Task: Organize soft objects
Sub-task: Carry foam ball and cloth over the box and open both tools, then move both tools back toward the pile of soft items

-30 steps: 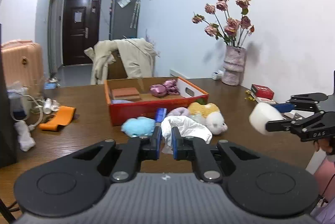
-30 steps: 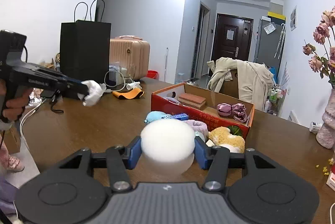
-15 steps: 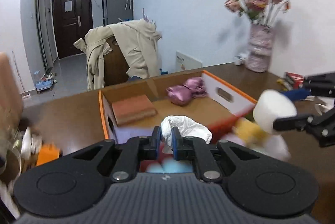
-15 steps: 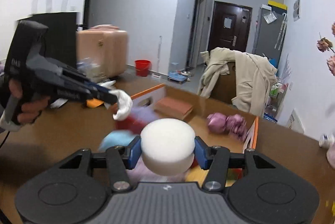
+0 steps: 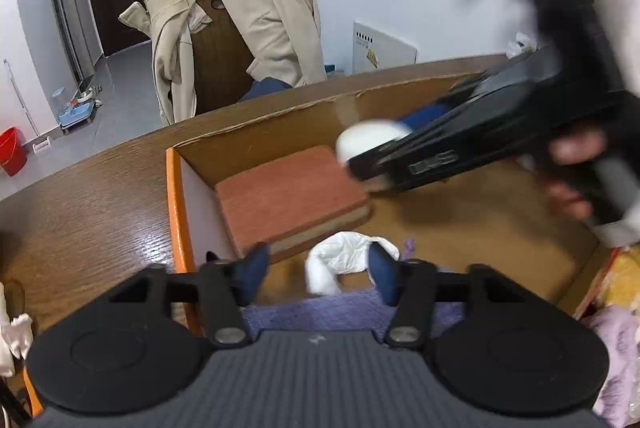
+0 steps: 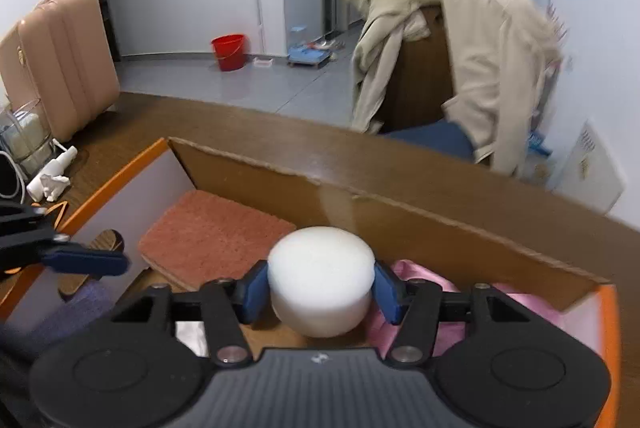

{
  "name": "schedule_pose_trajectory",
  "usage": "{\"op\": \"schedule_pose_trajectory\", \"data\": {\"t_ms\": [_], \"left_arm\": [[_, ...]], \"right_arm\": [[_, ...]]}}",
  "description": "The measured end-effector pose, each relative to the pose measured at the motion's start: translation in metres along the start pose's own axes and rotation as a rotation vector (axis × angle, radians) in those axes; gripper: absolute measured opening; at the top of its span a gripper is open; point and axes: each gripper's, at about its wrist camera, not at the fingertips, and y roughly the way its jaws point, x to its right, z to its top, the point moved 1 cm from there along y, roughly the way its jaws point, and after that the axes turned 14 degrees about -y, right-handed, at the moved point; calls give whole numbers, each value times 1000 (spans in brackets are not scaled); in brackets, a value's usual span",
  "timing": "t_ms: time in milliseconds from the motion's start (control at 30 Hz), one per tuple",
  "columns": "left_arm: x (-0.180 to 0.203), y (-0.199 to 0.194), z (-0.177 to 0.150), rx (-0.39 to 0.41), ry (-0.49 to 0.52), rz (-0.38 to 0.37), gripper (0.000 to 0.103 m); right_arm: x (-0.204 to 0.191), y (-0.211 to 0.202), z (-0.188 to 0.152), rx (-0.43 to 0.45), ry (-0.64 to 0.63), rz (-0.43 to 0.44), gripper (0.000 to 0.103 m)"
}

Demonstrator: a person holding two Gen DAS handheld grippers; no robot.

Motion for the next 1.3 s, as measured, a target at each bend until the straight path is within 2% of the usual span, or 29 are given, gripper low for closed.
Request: {"op": "schedule_pose_trajectory", "data": {"t_ms": [67, 200, 300, 400, 500, 700, 800, 900, 1067, 1133, 1200, 1300], "left_arm": [[2, -4, -3, 22, 9, 4, 67], [6, -9, -4, 23, -15, 5, 67], [10, -25, 1, 37, -35, 20, 67], [20, -63, 5, 97, -24, 40, 67], [37, -118, 2, 166, -5, 48, 73], [70, -208, -31, 248, 30, 70, 78], [80, -239, -61, 279, 25, 86, 83], [88, -257, -106, 312, -15, 87, 87], [106, -262, -191, 293, -67, 24, 87], [107, -262, -219, 313, -123, 1, 95], [111, -260, -245, 360, -158, 49, 96], [118, -256, -280, 435, -132, 133, 103]], "right_arm": [[2, 6, 1, 6, 20, -1, 65], [5, -2, 0, 27, 36, 14, 67], [4, -28, 0, 50, 31, -9, 67], [0, -76, 0, 98, 26, -21, 67], [-4, -133, -2, 152, 16, -40, 70], [-27, -248, -33, 256, -8, -40, 80], [-45, -293, -67, 284, -39, -50, 82], [-68, -330, -115, 329, -67, -56, 83], [-115, -369, -210, 414, -126, -98, 91], [-132, -373, -246, 435, -178, -125, 95], [-143, -370, -279, 457, -186, -172, 96], [-150, -351, -316, 386, -55, -233, 96]]}}
